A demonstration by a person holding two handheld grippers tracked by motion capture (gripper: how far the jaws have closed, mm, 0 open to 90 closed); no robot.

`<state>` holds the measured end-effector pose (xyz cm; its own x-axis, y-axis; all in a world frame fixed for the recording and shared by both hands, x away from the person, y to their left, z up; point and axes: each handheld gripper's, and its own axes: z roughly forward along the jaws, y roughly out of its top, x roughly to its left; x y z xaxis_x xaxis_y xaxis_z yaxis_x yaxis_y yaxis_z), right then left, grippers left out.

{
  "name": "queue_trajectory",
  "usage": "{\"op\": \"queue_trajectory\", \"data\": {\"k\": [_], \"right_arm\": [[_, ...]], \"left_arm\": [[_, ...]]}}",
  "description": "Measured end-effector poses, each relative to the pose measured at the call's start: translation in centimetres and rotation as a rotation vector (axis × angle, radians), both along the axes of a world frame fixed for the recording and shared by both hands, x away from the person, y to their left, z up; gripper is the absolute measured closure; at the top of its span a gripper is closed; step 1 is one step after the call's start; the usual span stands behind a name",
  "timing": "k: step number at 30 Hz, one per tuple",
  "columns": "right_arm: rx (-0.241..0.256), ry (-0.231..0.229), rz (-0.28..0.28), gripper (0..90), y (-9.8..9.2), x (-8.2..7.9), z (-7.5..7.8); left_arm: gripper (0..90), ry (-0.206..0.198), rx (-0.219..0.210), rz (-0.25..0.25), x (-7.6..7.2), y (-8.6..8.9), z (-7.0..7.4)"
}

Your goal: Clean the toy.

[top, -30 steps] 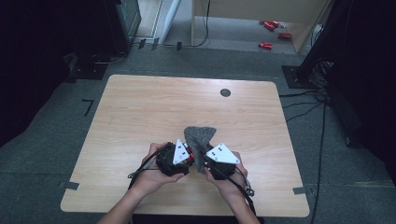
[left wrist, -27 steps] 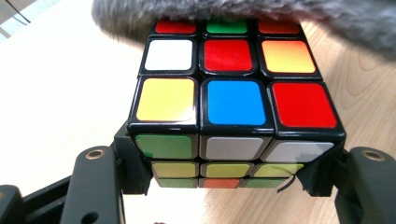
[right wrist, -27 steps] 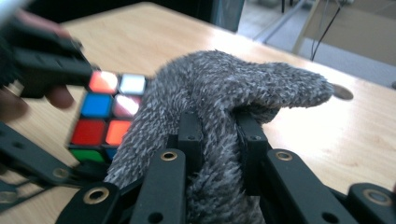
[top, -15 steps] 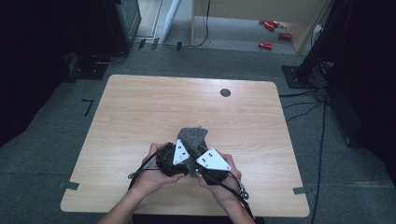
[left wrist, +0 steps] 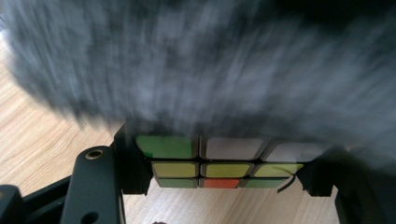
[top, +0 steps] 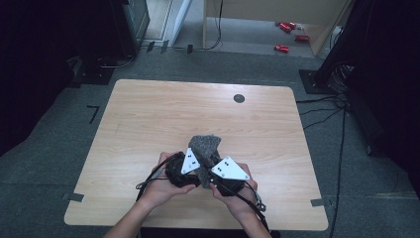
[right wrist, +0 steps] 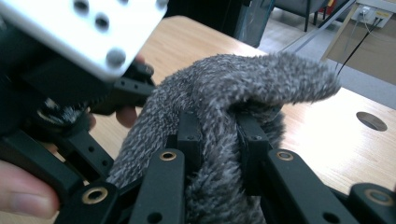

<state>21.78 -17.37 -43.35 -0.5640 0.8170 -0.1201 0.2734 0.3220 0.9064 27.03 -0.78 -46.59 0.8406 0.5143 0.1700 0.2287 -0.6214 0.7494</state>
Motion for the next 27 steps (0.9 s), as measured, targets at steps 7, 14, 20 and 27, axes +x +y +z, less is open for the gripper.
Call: {"op": "queue_trajectory", "data": {"k": [7, 14, 20, 27], "right_arm": [[0.049, 0.045, -0.107, 76.6, -2.8, 1.4, -0.2], [0.139, 0.047, -0.125, 76.4, -4.7, 1.4, 0.6], [0.211, 0.037, -0.092, 76.0, -4.4, 1.1, 1.1], [0.273, 0.057, -0.036, 75.9, -3.7, 0.9, 1.1]], "left_arm": [[35.1, 0.015, -0.096, 0.0, 0.7, 1.5, 0.7], [35.1, 0.103, -0.315, -0.047, 2.2, 4.0, 0.2], [35.1, 0.039, -0.358, -0.121, 2.1, 3.6, -0.8], [35.0, -0.047, -0.397, -0.172, 1.4, 3.2, -1.1]]}}
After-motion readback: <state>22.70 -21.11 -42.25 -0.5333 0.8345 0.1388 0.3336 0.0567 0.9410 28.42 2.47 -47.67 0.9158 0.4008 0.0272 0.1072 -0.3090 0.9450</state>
